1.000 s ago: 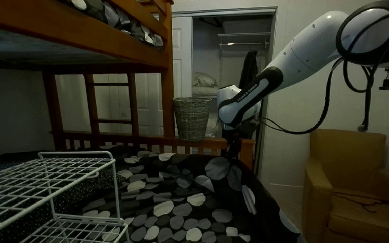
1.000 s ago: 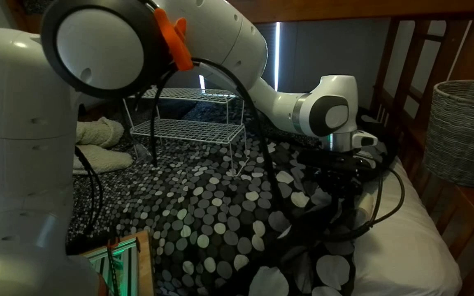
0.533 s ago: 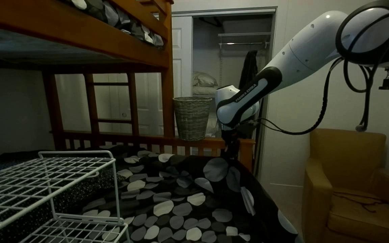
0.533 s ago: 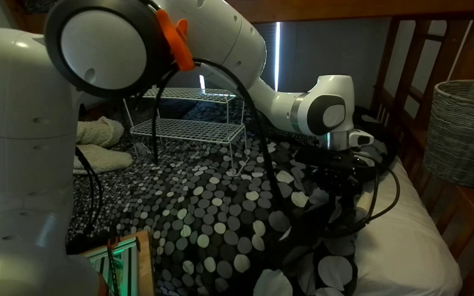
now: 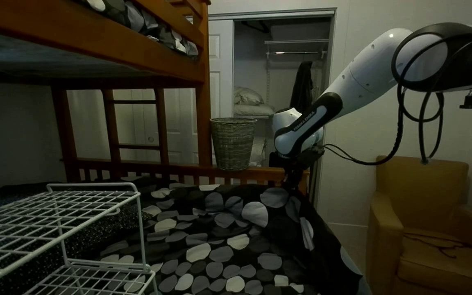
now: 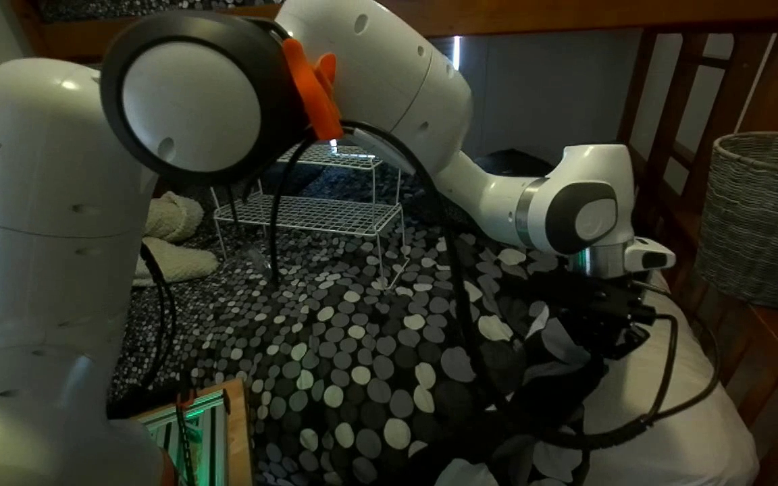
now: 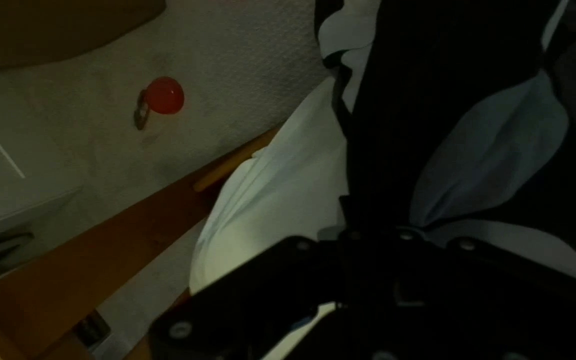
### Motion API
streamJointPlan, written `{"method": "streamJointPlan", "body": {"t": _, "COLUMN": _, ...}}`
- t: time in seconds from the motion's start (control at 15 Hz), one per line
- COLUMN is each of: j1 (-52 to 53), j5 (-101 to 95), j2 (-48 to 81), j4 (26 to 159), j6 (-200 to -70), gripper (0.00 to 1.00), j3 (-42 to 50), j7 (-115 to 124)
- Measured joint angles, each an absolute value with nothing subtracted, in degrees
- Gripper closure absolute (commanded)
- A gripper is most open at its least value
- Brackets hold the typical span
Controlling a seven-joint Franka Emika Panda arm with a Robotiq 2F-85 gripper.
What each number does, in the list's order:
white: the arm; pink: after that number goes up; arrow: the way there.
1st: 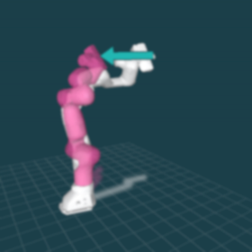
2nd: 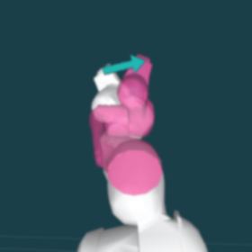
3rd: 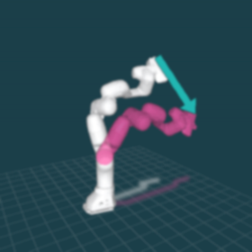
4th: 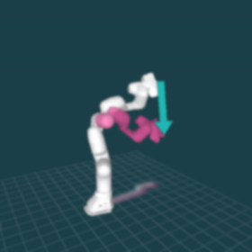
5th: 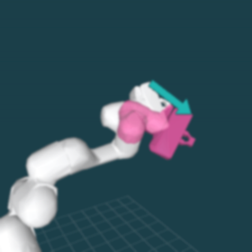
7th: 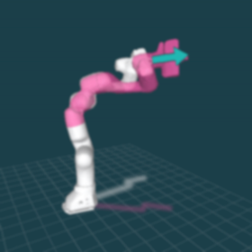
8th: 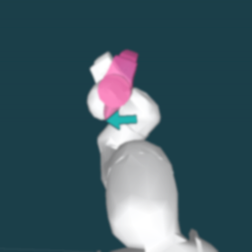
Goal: Pick up the lint roller and put it on the white bed sheet on the bed, cover the lint roller with the black duvet cover
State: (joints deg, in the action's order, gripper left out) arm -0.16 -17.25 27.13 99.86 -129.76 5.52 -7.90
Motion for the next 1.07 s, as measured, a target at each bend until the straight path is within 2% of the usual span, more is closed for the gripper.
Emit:
{"method": "streamJointPlan", "body": {"t": 0.4, "j1": -2.14, "j5": -19.31, "j2": 32.67, "j4": 94.4, "j6": -138.44, "gripper": 0.99, "j3": 8.85, "j7": -7.73}}
{"method": "streamJointPlan", "body": {"t": 0.53, "j1": -2.27, "j5": -20.29, "j2": 34.58, "j4": 92.33, "j6": -141.07, "gripper": 0.95, "j3": 10.15, "j7": -7.05}}
{"method": "streamJointPlan", "body": {"t": 0.93, "j1": -2.25, "j5": -20.94, "j2": 36.73, "j4": 89.81, "j6": -141.77, "gripper": 0.95, "j3": 11.04, "j7": -6.47}}
{"method": "streamJointPlan", "body": {"t": 1.07, "j1": -2.25, "j5": -20.97, "j2": 36.73, "j4": 89.77, "j6": -141.77, "gripper": 0.99, "j3": 11.05, "j7": -6.42}}
